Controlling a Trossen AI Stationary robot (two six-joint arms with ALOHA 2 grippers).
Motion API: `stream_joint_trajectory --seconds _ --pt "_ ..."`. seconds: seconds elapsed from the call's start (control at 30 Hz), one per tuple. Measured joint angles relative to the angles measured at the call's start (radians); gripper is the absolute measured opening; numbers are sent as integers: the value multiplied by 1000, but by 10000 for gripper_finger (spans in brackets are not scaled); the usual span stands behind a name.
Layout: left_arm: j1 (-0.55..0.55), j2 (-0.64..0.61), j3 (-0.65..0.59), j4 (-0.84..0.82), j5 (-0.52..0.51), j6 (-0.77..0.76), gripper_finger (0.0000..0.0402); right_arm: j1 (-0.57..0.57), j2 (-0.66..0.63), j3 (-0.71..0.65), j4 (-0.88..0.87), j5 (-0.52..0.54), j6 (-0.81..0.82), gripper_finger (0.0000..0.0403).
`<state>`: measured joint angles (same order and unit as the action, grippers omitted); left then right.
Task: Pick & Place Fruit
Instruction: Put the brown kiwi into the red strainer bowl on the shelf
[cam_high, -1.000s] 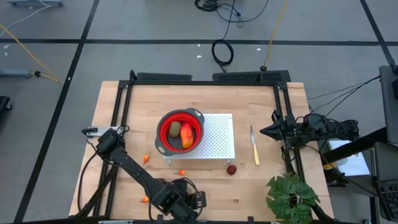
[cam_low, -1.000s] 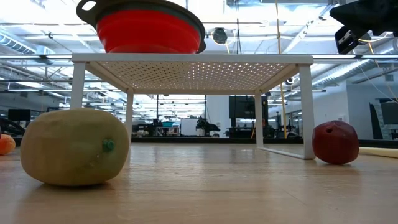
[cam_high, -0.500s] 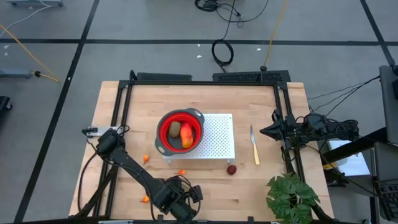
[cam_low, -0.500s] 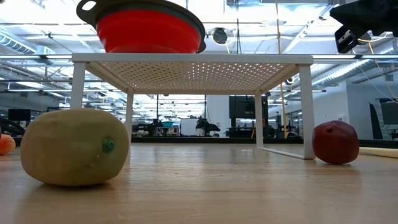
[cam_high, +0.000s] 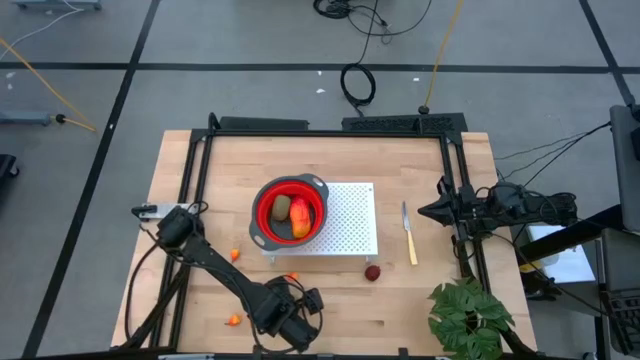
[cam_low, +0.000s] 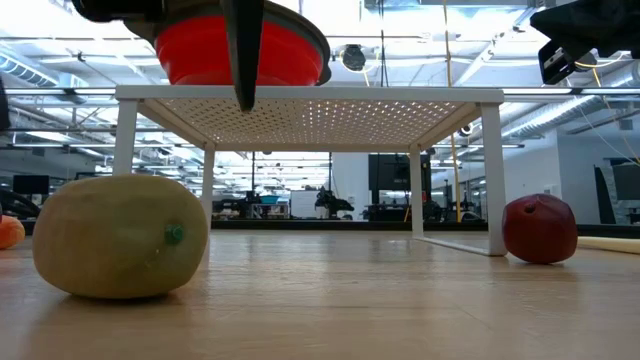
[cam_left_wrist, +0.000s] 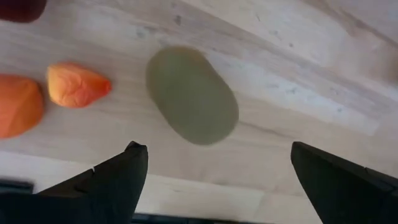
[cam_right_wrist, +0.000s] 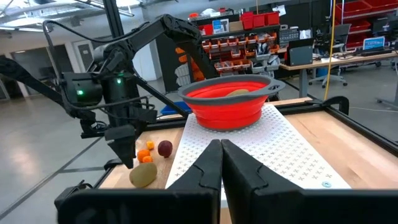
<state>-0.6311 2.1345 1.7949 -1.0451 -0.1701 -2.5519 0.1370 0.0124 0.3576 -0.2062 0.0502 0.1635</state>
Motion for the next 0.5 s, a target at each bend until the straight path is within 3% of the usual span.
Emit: stream_joint_trajectory --seconds 0.23,0.5 --pt "15 0 -50 1 67 -26 392 0 0 0 0 0 0 0" --pt "27 0 -79 3 75 -27 392 0 0 0 0 0 0 0"
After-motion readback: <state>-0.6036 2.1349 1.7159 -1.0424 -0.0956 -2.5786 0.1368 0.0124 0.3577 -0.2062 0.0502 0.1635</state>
